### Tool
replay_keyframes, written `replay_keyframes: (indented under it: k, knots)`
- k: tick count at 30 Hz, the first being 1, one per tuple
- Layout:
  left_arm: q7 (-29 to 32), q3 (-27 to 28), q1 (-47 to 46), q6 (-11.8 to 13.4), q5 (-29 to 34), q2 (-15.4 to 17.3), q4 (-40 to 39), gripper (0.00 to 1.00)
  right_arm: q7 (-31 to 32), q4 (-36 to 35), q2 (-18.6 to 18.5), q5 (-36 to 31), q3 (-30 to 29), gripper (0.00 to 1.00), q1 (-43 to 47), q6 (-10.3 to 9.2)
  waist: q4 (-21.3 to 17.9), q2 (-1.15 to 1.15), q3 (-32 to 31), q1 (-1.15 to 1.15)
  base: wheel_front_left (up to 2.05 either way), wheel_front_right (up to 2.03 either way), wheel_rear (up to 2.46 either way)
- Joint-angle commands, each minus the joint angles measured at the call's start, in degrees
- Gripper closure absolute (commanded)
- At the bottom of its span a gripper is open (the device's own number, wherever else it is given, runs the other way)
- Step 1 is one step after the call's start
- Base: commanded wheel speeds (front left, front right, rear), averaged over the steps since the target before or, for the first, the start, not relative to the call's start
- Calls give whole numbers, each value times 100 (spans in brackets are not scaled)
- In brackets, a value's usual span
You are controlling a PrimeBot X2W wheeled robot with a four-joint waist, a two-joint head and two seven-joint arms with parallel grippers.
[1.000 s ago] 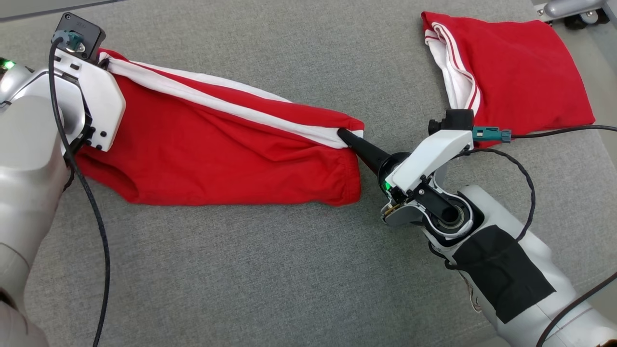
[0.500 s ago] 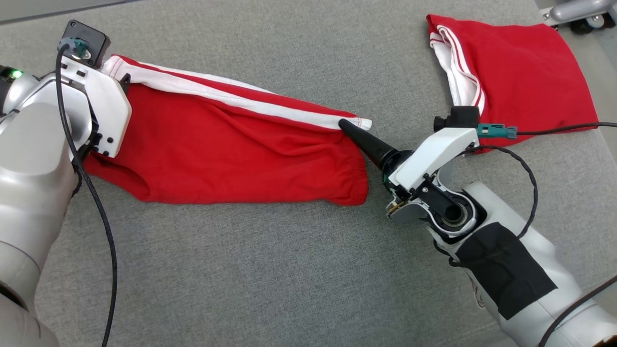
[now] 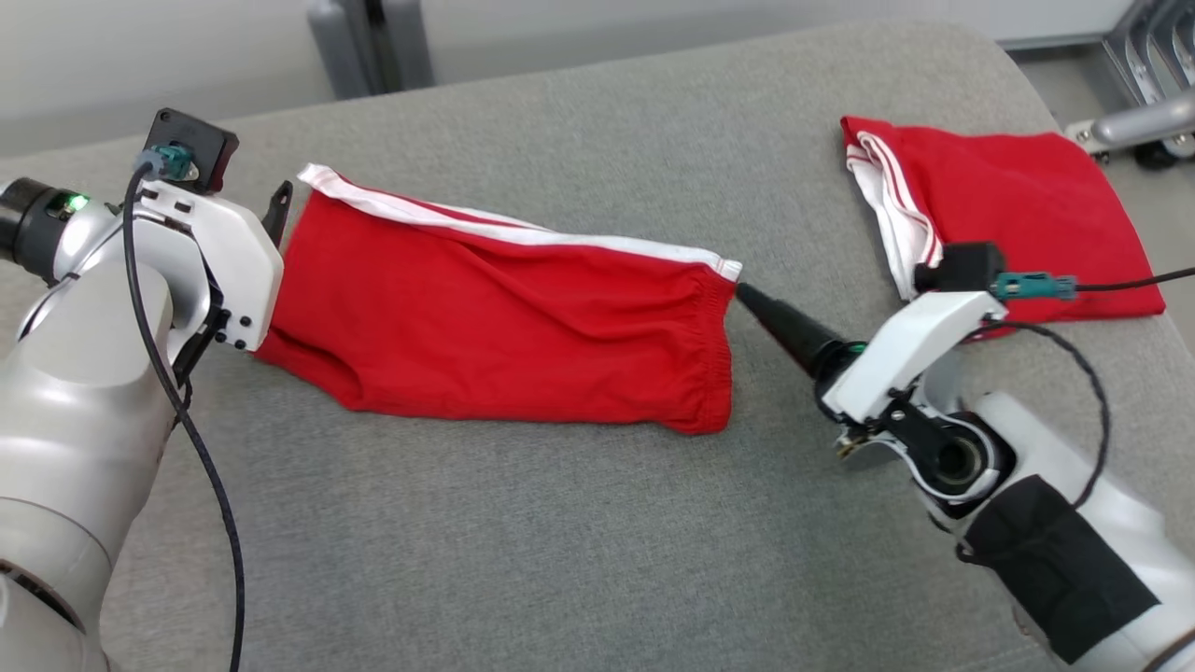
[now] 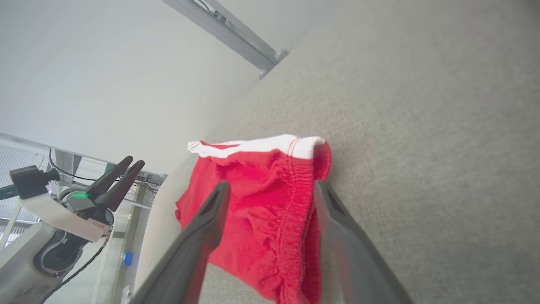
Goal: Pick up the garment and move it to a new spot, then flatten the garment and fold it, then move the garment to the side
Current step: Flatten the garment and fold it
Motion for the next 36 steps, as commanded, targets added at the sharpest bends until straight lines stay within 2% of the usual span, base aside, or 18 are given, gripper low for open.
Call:
replay_keyframes:
  k: [1,7,9,12,14,17,22,23,24,25,26,31,36]
  knots:
    - [-148,42,68,-16,-59,-30,8,0,-191,-109,-167,-138,-8,0,122,6,216,0,-287,0,0,0,0]
    - [-685,221,239,7,-213,-96,-83,0,-1344,-429,-712,-922,-22,0,316,6,566,0,-724,0,0,0,0]
    - [-821,346,339,51,-309,-127,-172,0,-1862,-328,-814,-1155,-119,0,435,6,696,0,-860,0,0,0,0]
    - [-915,517,507,181,-349,-134,-410,0,-2237,-216,-931,-1646,-223,0,548,6,897,0,-1022,0,0,0,0]
    - [-926,808,562,359,-340,-40,-857,0,-2312,-186,-962,-2029,-378,0,661,6,1013,0,-1126,0,0,0,0]
    - [-923,1414,1121,704,-156,211,-1761,0,-2325,-432,-830,-2658,-1155,0,970,6,1140,0,-1272,0,0,0,0]
    - [-926,2696,2493,1269,452,431,-3569,0,-2324,-981,-501,-3830,-2374,0,1880,5,1373,0,-1510,0,0,0,0]
    - [-926,2956,2847,1325,584,416,-3906,0,-2325,-1060,-420,-4036,-2547,0,2073,5,1409,0,-1541,0,0,0,0]
    - [-926,2956,2847,1325,584,416,-3906,0,-2325,-1060,-420,-4036,-2547,0,2073,5,1409,0,-1541,0,0,0,0]
    - [-928,3472,3462,1404,903,322,-4530,0,-2326,-1182,-220,-4295,-2790,0,2414,5,1479,0,-1590,0,0,0,0]
    - [-928,3472,3462,1404,903,322,-4530,0,-2326,-1182,-220,-4295,-2790,0,2414,5,1479,0,-1590,0,0,0,0]
    - [-927,4601,4844,1368,1699,-159,-5654,0,-2326,-1396,60,-4776,-3158,0,2961,5,1605,0,-1676,0,0,0,0]
    - [-927,5398,5676,1143,2460,-755,-6215,0,-2326,-1517,304,-5126,-3404,0,3290,5,1665,0,-1717,0,0,0,0]
